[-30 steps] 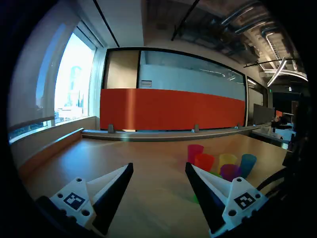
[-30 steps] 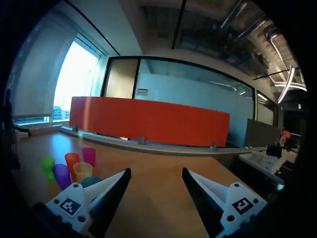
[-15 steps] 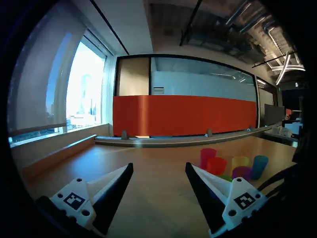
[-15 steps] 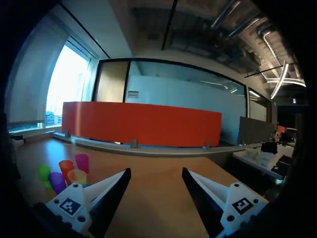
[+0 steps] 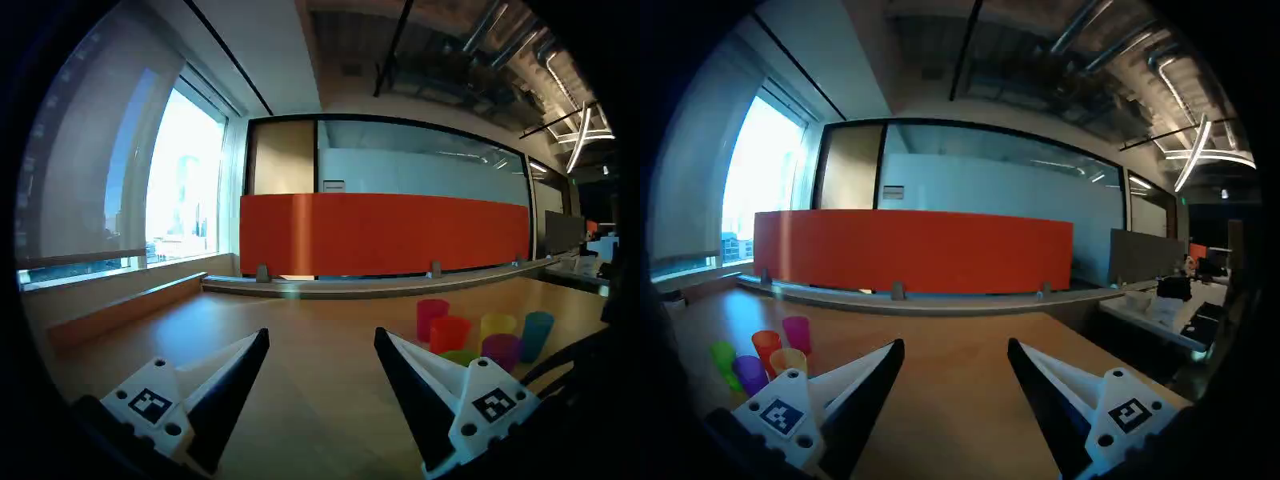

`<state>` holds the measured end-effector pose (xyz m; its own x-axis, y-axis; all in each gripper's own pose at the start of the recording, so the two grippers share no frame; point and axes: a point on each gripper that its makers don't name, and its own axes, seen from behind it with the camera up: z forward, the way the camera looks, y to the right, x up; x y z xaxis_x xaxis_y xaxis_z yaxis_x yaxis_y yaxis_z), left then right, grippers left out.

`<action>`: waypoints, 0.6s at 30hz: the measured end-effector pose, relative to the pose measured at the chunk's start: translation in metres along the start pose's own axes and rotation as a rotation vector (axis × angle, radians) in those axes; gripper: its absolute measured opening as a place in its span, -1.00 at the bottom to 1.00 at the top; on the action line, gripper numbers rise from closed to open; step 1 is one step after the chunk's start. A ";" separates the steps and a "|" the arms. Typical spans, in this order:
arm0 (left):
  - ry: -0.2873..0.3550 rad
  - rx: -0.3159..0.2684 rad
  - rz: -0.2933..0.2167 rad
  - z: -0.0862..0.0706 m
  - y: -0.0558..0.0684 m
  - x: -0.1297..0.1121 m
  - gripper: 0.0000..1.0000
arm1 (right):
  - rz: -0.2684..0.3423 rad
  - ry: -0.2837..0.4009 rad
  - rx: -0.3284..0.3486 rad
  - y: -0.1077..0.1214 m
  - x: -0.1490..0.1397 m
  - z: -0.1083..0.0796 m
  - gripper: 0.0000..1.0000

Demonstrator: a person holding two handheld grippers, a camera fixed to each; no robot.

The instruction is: Pour water

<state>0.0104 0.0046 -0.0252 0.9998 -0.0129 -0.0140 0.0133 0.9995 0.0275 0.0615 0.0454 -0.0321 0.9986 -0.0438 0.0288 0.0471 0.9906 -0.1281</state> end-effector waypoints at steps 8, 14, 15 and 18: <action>0.013 -0.003 0.007 0.006 0.002 -0.003 0.95 | -0.004 -0.006 -0.001 -0.002 -0.001 -0.001 1.00; 0.023 -0.012 -0.001 0.011 0.001 -0.004 0.95 | 0.007 -0.006 -0.007 0.000 -0.001 -0.003 1.00; 0.023 -0.013 -0.001 0.012 0.000 -0.005 0.95 | 0.009 -0.006 -0.008 0.001 -0.001 -0.003 1.00; 0.026 -0.015 0.004 0.015 0.000 -0.005 0.95 | 0.012 -0.002 -0.010 0.002 0.001 -0.004 1.00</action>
<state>0.0052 0.0039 -0.0098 0.9992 -0.0079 -0.0404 0.0084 0.9999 0.0121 0.0624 0.0465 -0.0358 0.9991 -0.0320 0.0295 0.0358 0.9897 -0.1384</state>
